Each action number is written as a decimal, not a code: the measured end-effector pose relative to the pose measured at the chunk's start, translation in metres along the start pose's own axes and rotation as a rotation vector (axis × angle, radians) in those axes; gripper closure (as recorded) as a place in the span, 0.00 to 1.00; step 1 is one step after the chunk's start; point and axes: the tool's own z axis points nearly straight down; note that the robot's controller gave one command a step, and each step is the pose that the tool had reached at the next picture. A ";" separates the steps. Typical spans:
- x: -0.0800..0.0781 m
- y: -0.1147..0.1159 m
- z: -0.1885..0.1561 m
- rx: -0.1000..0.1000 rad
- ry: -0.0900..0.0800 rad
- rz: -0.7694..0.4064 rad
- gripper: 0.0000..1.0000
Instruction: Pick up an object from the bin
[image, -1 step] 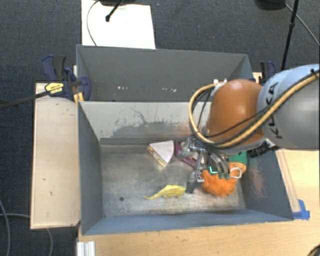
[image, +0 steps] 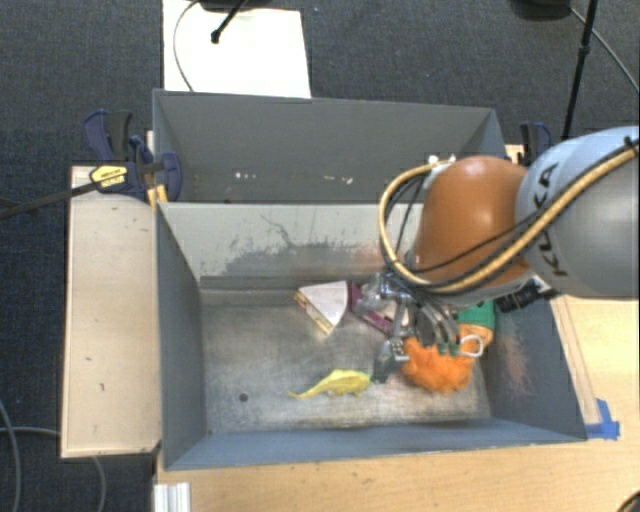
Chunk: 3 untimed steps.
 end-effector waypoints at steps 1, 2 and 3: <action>0.018 0.017 0.064 -0.001 -0.005 0.008 0.00; 0.029 0.022 0.085 0.000 0.005 0.000 0.00; 0.029 0.037 0.070 0.000 -0.001 0.163 0.00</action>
Offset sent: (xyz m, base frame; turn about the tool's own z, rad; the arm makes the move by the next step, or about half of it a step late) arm -0.0401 0.0285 -0.0388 -0.0208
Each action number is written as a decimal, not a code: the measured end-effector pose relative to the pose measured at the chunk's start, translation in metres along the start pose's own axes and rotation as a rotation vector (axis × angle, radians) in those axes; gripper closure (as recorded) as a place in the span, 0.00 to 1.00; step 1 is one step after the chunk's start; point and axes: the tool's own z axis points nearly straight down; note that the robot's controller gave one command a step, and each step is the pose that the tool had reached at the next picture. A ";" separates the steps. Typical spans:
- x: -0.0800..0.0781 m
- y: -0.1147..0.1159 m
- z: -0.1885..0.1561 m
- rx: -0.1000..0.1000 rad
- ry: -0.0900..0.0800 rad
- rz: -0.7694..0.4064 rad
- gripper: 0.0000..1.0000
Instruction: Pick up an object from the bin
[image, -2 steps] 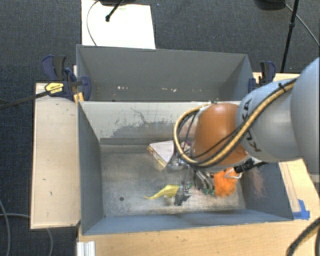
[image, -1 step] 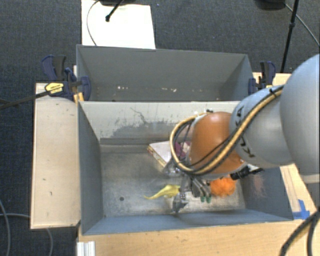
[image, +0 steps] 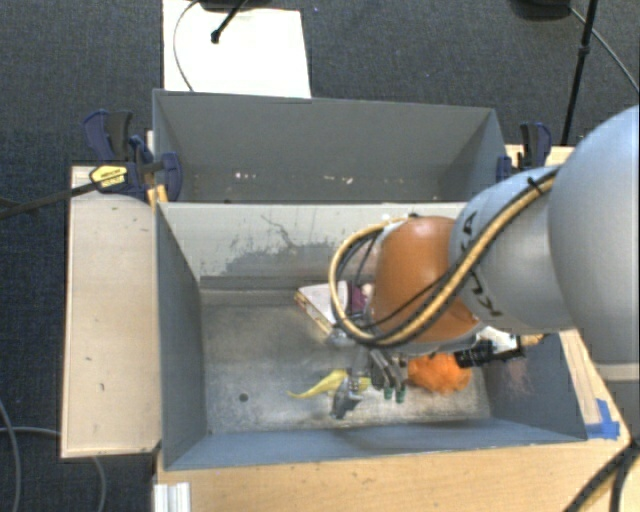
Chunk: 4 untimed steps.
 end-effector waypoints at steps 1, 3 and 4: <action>0.012 -0.007 0.028 -0.001 -0.003 0.047 0.00; 0.005 -0.003 0.026 -0.003 0.004 0.240 1.00; 0.005 -0.003 0.025 -0.002 0.003 0.240 1.00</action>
Offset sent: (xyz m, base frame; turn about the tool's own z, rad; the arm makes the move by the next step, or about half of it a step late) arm -0.0061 -0.0041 -0.0292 0.2434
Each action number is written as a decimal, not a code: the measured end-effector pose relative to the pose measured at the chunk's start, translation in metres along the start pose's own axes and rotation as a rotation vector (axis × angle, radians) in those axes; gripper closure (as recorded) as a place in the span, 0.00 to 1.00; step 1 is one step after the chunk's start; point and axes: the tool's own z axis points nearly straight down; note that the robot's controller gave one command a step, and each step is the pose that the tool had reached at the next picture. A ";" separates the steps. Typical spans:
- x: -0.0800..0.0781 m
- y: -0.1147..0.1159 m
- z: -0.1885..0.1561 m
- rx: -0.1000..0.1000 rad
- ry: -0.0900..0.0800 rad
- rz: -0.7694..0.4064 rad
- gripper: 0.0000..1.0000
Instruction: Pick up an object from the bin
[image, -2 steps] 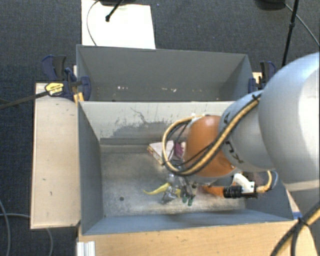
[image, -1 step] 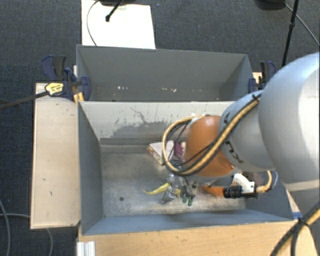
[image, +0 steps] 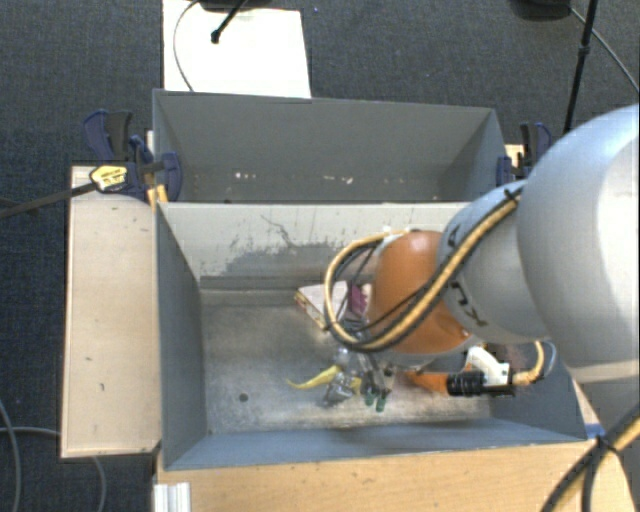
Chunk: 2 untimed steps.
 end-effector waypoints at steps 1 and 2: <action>0.001 -0.001 -0.005 0.003 0.001 -0.001 1.00; 0.001 -0.002 -0.020 0.007 0.004 -0.001 1.00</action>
Offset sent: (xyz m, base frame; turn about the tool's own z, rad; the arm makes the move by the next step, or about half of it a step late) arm -0.0002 0.0000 0.0621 0.0000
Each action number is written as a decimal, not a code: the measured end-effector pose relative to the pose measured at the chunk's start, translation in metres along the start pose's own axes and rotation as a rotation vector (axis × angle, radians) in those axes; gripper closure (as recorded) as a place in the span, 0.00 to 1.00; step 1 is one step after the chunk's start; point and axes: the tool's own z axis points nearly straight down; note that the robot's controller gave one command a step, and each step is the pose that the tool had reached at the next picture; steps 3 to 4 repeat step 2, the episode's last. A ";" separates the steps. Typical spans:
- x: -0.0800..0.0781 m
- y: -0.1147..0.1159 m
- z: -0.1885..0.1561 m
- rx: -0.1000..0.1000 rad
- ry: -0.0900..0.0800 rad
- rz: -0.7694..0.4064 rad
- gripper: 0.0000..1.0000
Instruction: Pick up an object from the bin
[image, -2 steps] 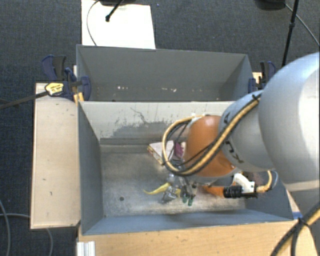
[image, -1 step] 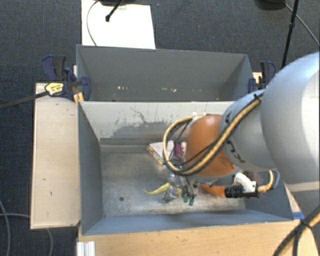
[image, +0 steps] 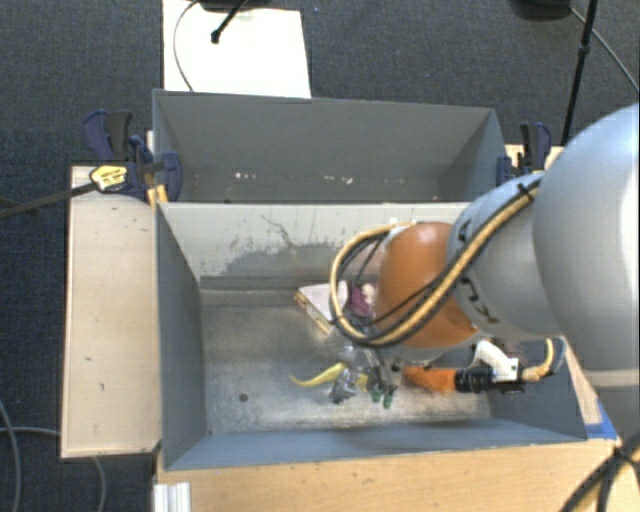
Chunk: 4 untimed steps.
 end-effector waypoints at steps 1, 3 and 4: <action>0.000 0.000 -0.021 0.002 0.002 -0.001 1.00; 0.000 0.000 -0.043 -0.001 -0.002 -0.001 1.00; 0.000 0.000 -0.043 -0.001 -0.002 -0.001 1.00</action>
Offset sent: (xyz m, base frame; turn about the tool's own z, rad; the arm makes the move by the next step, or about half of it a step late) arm 0.0000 0.0000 0.0074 0.0000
